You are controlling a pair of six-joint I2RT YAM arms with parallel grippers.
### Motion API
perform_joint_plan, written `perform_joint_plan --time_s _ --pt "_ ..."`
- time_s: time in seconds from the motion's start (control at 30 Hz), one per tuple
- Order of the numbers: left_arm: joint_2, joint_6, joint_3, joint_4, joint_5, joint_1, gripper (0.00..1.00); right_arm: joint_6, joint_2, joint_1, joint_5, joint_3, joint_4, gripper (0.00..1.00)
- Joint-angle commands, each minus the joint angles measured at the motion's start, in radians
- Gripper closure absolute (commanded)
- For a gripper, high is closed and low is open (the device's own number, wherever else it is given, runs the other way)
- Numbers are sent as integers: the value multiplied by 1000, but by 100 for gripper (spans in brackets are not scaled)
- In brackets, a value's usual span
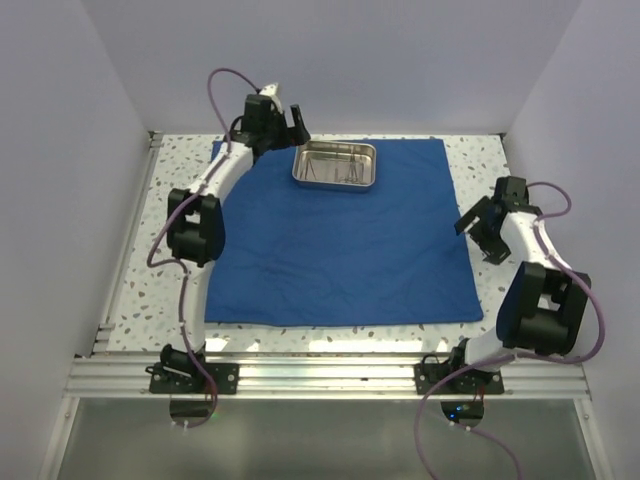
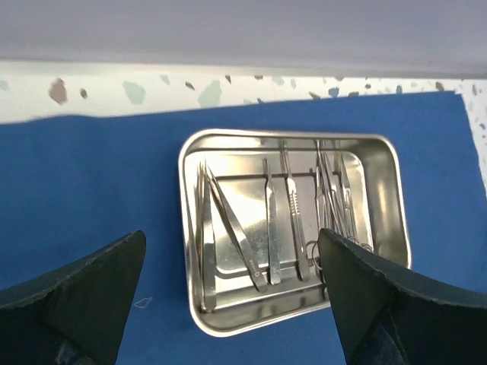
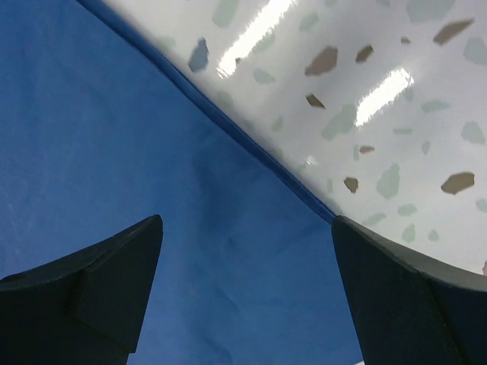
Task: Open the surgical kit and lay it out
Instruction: Move the container from the surgical kit.
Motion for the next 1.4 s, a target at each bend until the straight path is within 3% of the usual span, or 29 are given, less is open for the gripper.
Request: perform_joint_plan --time_s 0.0,0.3,0.37,0.5,0.57,0.6,0.67,0.7,0.77,0.8,0.83,1.23,1.37 --pt "66 -32 52 0 -60 -26 1 -13 -100 1 -32 -68 -26 4" --pt "106 -28 45 -96 -262 -84 3 -7 -160 24 -83 -85 -52 5" --pt "120 -19 43 -122 -260 -84 8 -8 -165 33 -83 -89 -50 6" --pt "108 3 -6 -141 -286 -92 27 -8 -162 43 -92 -103 -38 8" --pt "77 6 -49 -115 -297 -93 30 -8 -160 47 -92 -111 -33 9" --pt "71 12 -73 -110 -297 -92 39 -11 -159 47 -92 -111 -33 9" --pt "71 20 -75 -116 -295 -93 47 -13 -157 52 -92 -111 -32 9" --pt "72 24 -73 -119 -292 -93 63 -13 -154 55 -92 -111 -30 10" --pt "74 26 -76 -121 -294 -93 75 -14 -153 58 -92 -111 -29 10" --pt "72 27 -75 -121 -292 -93 95 -14 -151 59 -90 -111 -27 11" --pt "68 24 -75 -123 -300 -93 100 -16 -151 61 -89 -111 -27 11" --pt "-4 20 -32 -168 -393 -77 100 -22 -154 79 -94 -128 -13 12" --pt "-72 -3 -145 -144 -401 -32 100 -22 -154 87 -94 -126 -12 13"
